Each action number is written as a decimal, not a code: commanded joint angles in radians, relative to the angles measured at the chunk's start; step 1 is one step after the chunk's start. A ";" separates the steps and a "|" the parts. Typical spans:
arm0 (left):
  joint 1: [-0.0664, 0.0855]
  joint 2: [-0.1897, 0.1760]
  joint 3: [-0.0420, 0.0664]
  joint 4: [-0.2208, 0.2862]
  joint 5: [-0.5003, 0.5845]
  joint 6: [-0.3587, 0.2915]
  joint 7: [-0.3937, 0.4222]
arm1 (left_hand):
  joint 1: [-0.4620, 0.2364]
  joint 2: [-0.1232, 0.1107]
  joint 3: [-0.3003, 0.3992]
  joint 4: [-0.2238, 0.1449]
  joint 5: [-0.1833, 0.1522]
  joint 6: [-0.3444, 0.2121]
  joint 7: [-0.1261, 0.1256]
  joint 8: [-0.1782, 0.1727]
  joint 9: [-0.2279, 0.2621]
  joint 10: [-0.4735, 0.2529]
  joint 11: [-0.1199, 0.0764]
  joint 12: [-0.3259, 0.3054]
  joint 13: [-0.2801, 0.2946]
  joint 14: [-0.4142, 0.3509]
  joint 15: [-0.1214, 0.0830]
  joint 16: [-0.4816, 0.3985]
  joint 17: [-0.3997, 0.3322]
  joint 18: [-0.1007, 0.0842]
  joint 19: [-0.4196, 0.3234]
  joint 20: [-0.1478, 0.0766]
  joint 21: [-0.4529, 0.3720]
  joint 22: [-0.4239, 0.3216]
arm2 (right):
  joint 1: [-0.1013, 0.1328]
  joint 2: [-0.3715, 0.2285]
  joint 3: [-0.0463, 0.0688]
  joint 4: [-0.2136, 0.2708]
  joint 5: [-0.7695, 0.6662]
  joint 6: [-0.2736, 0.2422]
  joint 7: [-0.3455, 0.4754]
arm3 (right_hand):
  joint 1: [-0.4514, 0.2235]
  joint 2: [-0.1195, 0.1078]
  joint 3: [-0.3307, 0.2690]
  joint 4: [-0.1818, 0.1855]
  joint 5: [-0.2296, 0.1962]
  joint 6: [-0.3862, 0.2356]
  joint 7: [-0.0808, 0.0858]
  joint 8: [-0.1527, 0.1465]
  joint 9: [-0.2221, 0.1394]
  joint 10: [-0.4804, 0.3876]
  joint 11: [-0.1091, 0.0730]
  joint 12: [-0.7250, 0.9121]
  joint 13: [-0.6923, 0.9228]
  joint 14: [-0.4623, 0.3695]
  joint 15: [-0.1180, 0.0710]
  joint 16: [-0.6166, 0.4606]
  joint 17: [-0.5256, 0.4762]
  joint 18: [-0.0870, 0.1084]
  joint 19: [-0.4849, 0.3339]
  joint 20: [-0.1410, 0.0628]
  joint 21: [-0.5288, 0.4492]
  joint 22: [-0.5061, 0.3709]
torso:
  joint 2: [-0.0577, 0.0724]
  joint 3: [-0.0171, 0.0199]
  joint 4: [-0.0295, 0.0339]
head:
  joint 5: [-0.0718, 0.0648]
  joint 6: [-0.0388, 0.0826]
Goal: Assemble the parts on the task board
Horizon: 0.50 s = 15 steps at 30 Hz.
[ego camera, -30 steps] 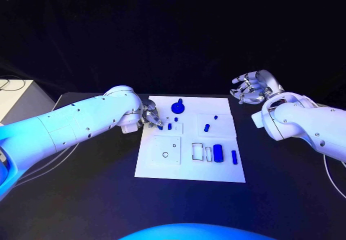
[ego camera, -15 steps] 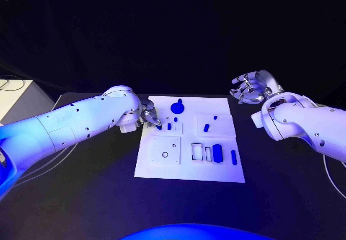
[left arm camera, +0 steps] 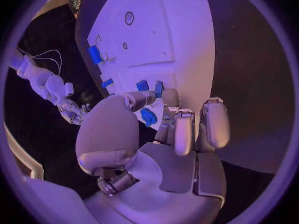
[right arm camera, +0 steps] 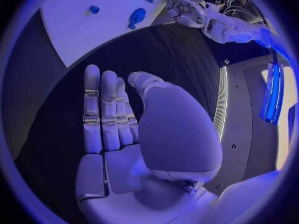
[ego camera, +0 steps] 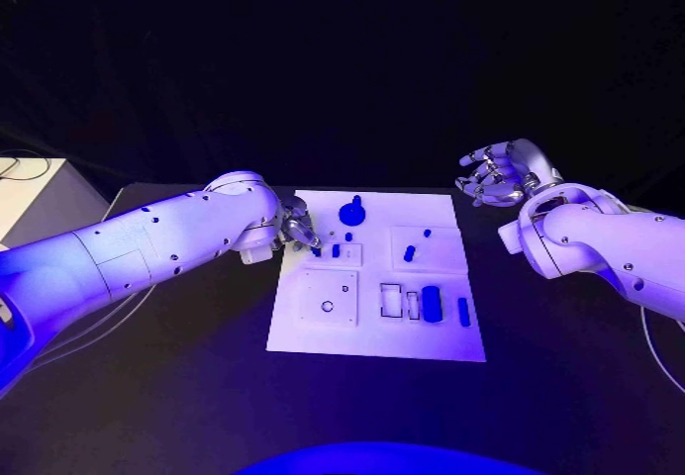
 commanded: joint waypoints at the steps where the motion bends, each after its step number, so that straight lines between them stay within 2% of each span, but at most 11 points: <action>1: 0.000 0.001 0.000 0.005 -0.001 -0.009 0.007 | 0.000 0.008 0.192 -0.197 0.004 0.013 -0.003 0.004 0.021 0.004 -0.003 0.002 0.001 0.079 -0.007 0.004 0.180 -0.015 0.007 0.001 0.006 0.011 | 0.000 0.000 0.000 0.000 -0.003 0.011 0.012 | -0.008 0.001 -0.003 -0.001 0.004 -0.001 0.002 0.006 0.001 0.006 -0.001 -0.007 -0.001 -0.005 0.003 -0.004 0.001 0.019 -0.004 0.000 -0.003 -0.001 | -0.001 0.0003 0.0006 | 0.000 0.000; 15: 0.000 0.000 -0.004 0.005 -0.022 0.032 0.005 | 0.001 0.006 0.193 -0.199 0.006 0.015 -0.004 0.004 0.021 0.005 -0.003 0.001 0.000 0.080 -0.007 0.005 0.183 -0.015 0.008 0.000 0.007 0.012 | 0.000 0.001 0.000 -0.001 -0.003 0.015 0.011 | -0.010 0.002 -0.004 0.000 0.004 -0.001 0.002 0.006 0.001 0.007 -0.001 -0.008 -0.003 -0.005 0.003 -0.007 0.002 0.019 -0.004 0.000 -0.005 -0.003 | 0.001 0.0001 0.0005 | 0.002 -0.001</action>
